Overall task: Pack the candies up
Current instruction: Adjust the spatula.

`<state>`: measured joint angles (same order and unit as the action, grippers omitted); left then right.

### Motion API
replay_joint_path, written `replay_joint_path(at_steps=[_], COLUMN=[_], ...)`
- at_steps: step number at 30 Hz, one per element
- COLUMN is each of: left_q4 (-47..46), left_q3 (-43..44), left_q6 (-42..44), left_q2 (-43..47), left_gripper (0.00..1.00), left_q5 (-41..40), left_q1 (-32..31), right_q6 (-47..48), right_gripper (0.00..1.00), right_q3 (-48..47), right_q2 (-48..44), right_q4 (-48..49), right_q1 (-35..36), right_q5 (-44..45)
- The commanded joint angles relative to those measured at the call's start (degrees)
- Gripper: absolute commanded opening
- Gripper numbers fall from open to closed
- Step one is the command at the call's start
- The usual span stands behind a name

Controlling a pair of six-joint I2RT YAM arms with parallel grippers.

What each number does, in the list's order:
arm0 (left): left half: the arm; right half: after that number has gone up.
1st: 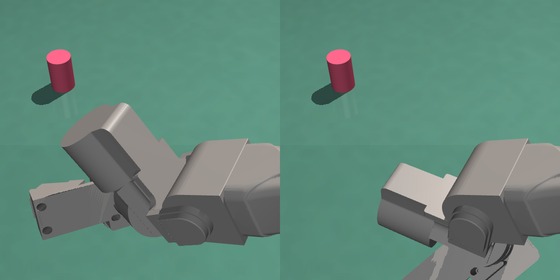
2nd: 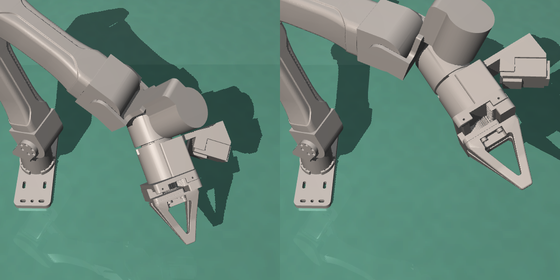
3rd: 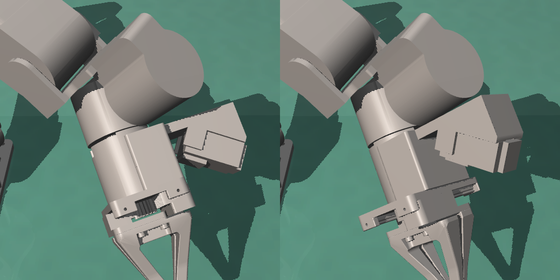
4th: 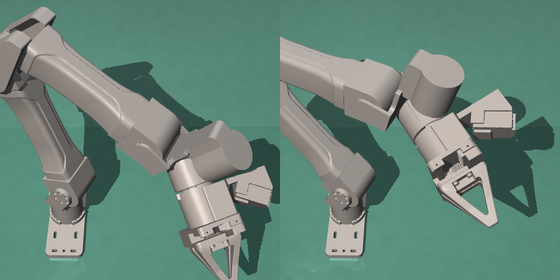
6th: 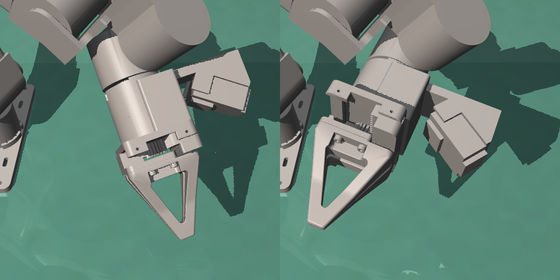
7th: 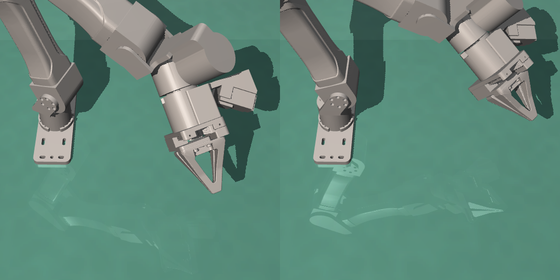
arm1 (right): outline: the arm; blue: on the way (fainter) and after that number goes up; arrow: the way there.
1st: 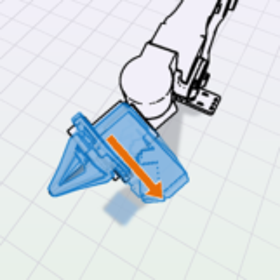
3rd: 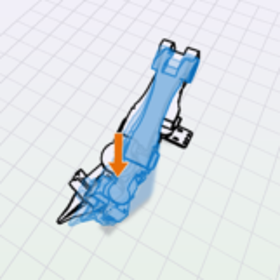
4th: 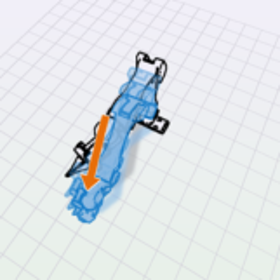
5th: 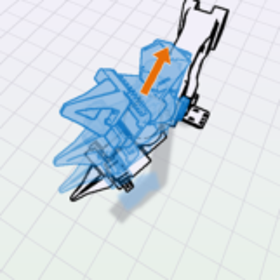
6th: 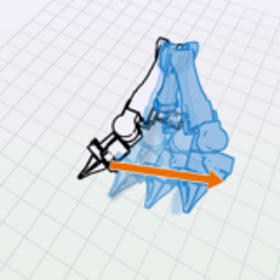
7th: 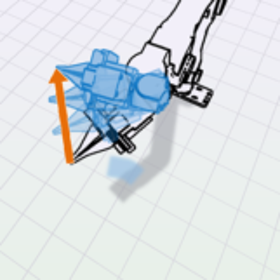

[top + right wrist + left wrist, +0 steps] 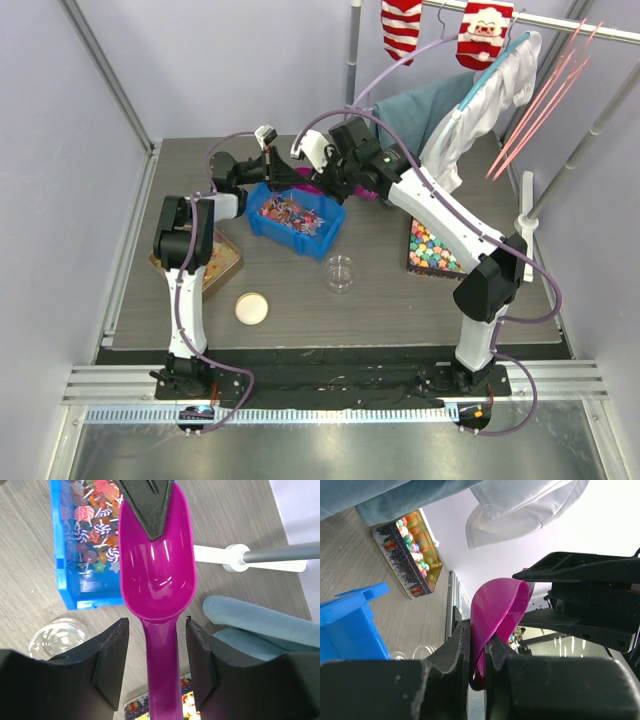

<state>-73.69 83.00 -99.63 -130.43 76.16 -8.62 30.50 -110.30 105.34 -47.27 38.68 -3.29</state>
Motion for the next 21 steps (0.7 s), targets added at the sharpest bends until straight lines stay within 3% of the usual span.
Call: replay_joint_path(at_steps=[1,8,14,17,21], left_q4=[-3.3,-2.9,-2.8,-2.8,-2.8], left_q3=[0.1,-0.6,-0.5,-0.6,-0.6], left_q6=[0.0,0.5,0.4,0.5,0.5], left_q2=[4.0,4.5,4.2,4.4,4.4], left_gripper=[0.0,0.0,0.0,0.0,0.0], left_q5=[-0.6,-0.2,-0.2,-0.2,-0.1], left_q1=[0.0,0.0,-0.3,-0.3,-0.3], right_q6=[1.7,1.9,2.5,2.1,1.8], right_gripper=[0.52,0.39,0.43,0.38,0.22], right_q3=[-1.3,1.1,2.6,2.9,2.7], right_q2=[-0.8,-1.0,-0.4,-0.1,0.2], right_q4=[2.7,4.4,5.6,6.2,6.5], right_q1=[0.3,-0.4,-0.9,-1.1,-1.0], right_q5=[1.9,0.5,1.1,1.0,0.7])
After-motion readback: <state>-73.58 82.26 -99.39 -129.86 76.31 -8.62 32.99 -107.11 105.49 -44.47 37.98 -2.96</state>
